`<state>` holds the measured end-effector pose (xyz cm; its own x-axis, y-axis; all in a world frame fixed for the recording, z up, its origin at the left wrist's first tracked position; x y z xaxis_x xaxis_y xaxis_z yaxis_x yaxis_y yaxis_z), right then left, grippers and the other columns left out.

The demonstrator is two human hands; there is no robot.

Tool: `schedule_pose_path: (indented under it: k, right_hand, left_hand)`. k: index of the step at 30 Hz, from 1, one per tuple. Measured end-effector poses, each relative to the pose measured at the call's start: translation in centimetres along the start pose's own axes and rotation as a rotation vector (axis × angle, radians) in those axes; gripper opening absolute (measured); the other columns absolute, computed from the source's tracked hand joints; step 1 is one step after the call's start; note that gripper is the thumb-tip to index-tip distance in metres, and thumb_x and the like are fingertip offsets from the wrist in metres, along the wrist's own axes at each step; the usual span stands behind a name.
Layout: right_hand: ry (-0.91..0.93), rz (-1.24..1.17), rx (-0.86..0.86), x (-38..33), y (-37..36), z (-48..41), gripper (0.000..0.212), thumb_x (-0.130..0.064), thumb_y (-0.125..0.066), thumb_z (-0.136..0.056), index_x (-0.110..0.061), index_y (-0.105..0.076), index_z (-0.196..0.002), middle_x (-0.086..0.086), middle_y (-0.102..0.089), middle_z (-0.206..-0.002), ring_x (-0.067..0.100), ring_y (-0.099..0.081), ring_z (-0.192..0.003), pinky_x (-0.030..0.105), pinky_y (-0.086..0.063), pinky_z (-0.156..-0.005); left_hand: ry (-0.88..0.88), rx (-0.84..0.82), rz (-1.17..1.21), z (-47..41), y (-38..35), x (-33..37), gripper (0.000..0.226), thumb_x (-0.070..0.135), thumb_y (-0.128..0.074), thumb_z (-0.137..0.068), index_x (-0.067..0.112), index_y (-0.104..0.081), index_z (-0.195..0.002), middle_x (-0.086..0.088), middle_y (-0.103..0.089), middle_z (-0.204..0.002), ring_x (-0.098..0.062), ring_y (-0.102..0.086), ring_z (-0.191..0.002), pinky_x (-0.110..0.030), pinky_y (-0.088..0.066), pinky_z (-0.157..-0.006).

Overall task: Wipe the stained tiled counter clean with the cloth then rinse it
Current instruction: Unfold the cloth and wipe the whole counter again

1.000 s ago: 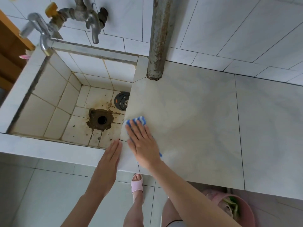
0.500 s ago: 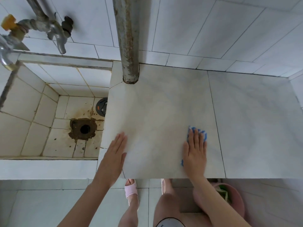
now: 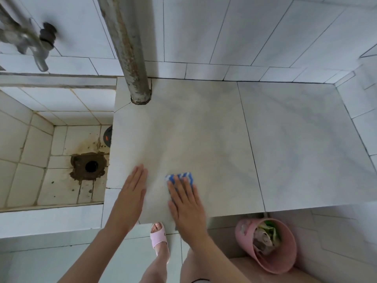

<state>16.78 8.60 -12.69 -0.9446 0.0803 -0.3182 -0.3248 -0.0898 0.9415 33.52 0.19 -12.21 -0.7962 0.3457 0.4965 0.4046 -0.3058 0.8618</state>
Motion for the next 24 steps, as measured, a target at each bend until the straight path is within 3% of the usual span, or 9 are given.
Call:
schedule_pose_path:
  k: [7,11,14,17,20,24]
  right_hand:
    - [-0.238,0.048,0.066,13.4,3.9,0.3,0.054,-0.037,-0.014,-0.099,-0.022,-0.010,-0.151,-0.008,-0.002,-0.159,0.016,-0.001,-0.146,0.036,-0.005,-0.118]
    - [-0.383,0.083,0.081,20.3,6.0,1.3,0.056,-0.041,-0.007,-0.098,-0.020,-0.006,-0.151,-0.003,-0.001,-0.159,0.014,0.005,-0.146,0.038,-0.003,-0.118]
    - [-0.477,0.102,0.095,22.5,6.4,1.4,0.060,-0.044,0.002,-0.097,-0.015,-0.004,-0.150,0.003,-0.002,-0.159,0.018,0.006,-0.146,0.040,-0.004,-0.119]
    - [-0.576,0.076,0.133,21.0,5.8,0.7,0.057,-0.036,-0.006,-0.099,-0.011,-0.008,-0.150,0.006,-0.002,-0.158,0.025,0.002,-0.146,0.047,-0.010,-0.118]
    - [-0.421,0.059,0.131,16.2,4.6,-1.0,0.056,-0.032,-0.004,-0.100,-0.008,-0.017,-0.149,0.007,-0.011,-0.157,0.027,-0.006,-0.145,0.046,-0.013,-0.116]
    - [-0.140,-0.004,0.076,9.0,2.8,-3.4,0.053,-0.032,-0.022,-0.099,-0.017,-0.022,-0.149,-0.002,-0.019,-0.157,0.018,-0.011,-0.145,0.037,-0.011,-0.116]
  left_hand:
    - [-0.058,-0.013,0.001,-2.0,-1.3,3.1,0.056,0.031,-0.019,-0.095,0.008,-0.025,-0.145,-0.002,-0.018,-0.153,-0.013,-0.011,-0.141,-0.013,0.000,-0.111]
    - [-0.079,-0.042,-0.017,-3.5,-2.1,4.5,0.057,0.032,-0.022,-0.095,0.004,-0.025,-0.144,-0.006,-0.018,-0.153,-0.020,-0.014,-0.141,-0.023,-0.007,-0.114]
    - [-0.103,-0.067,-0.110,-4.4,-2.7,5.3,0.060,0.038,-0.022,-0.096,0.004,-0.023,-0.145,-0.008,-0.016,-0.153,-0.019,-0.009,-0.141,-0.029,-0.004,-0.114]
    - [-0.087,-0.086,-0.185,-4.9,-3.4,6.0,0.067,0.052,-0.011,-0.095,0.010,-0.018,-0.146,-0.007,-0.011,-0.154,-0.016,-0.003,-0.142,-0.030,0.003,-0.114]
    - [-0.052,-0.091,-0.229,-5.0,-3.9,6.6,0.070,0.056,-0.008,-0.093,0.012,-0.018,-0.147,-0.008,-0.011,-0.154,-0.019,-0.001,-0.142,-0.036,0.003,-0.114]
    - [-0.035,-0.097,-0.269,-4.9,-4.2,6.6,0.071,0.057,-0.008,-0.093,0.012,-0.017,-0.147,-0.010,-0.012,-0.155,-0.020,-0.001,-0.143,-0.040,0.000,-0.113]
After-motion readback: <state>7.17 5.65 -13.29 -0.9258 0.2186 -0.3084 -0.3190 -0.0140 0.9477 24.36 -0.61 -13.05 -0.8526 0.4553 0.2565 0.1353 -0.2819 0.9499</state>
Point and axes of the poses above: each hand's wrist, its own z-axis away from the middle knuckle, its own y-axis out of the back of the hand, x = y × z, the point moved 1 cm from there along -z, towards the middle knuckle
